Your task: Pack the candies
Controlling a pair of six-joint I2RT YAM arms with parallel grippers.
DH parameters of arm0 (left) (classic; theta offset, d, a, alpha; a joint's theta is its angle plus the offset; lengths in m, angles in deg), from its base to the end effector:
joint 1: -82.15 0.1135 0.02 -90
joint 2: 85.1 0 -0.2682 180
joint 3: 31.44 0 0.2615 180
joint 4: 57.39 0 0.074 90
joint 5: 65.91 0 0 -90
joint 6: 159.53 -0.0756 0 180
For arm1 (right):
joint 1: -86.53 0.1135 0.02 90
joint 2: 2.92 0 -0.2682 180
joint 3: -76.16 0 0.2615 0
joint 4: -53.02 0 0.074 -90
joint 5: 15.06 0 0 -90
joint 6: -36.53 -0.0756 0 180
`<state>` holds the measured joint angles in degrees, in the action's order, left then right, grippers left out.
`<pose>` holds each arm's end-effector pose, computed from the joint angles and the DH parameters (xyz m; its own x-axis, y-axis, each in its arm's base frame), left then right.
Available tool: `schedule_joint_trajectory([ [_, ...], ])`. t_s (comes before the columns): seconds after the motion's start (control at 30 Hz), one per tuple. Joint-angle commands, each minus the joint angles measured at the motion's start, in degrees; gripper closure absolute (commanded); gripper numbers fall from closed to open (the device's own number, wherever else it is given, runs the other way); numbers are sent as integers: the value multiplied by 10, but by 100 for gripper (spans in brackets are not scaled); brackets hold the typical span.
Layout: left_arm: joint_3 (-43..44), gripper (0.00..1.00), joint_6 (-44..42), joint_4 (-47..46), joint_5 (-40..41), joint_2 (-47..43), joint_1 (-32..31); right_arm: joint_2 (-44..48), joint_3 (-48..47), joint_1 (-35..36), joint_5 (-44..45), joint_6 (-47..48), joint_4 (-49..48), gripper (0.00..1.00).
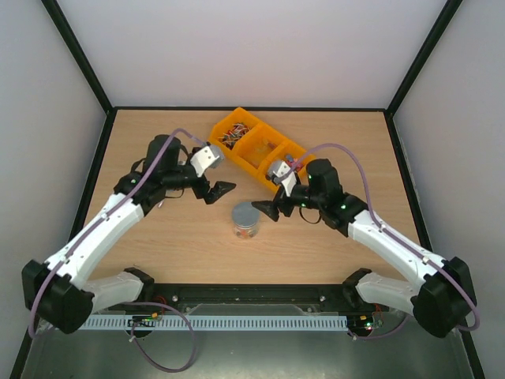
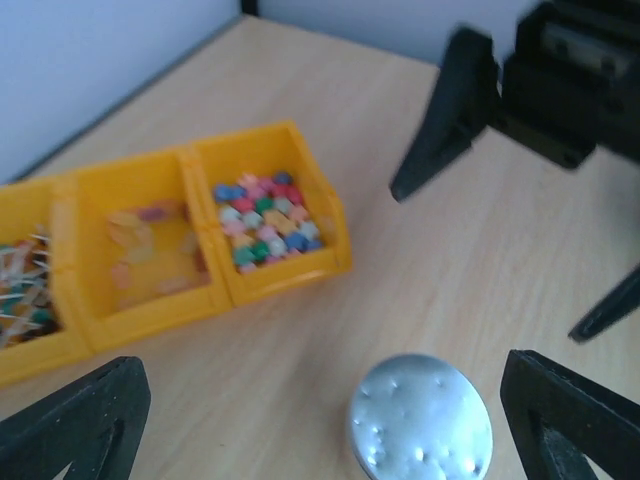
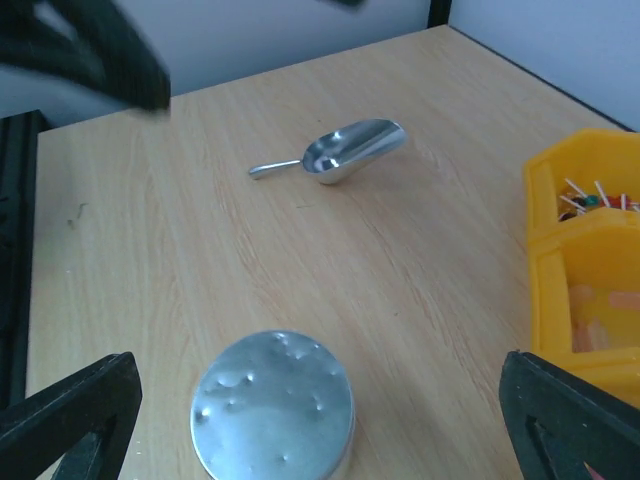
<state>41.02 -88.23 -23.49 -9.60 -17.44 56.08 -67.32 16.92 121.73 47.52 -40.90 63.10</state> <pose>0.2495 -0.1687 0.3169 -0.1570 0.3738 -0.9141 0.8988 0.4377 0.0246 0.2256 0.2018 0.2948 -0.0193 -0.2500 -0.9681 -0.9005 0.4250 -0.0918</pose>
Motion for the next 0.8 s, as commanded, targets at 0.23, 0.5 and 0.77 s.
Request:
schedule_joint_trajectory([
  [0.23,-27,1,-2,-6,83,-16,2,13,208,-4,3,33,-210,1],
  [0.5,-71,1,-46,-4,72,-22,7,-78,288,7,12,5,-355,1],
  [0.77,-68,1,-78,42,61,-6,14,-222,291,12,-6,13,-536,2],
])
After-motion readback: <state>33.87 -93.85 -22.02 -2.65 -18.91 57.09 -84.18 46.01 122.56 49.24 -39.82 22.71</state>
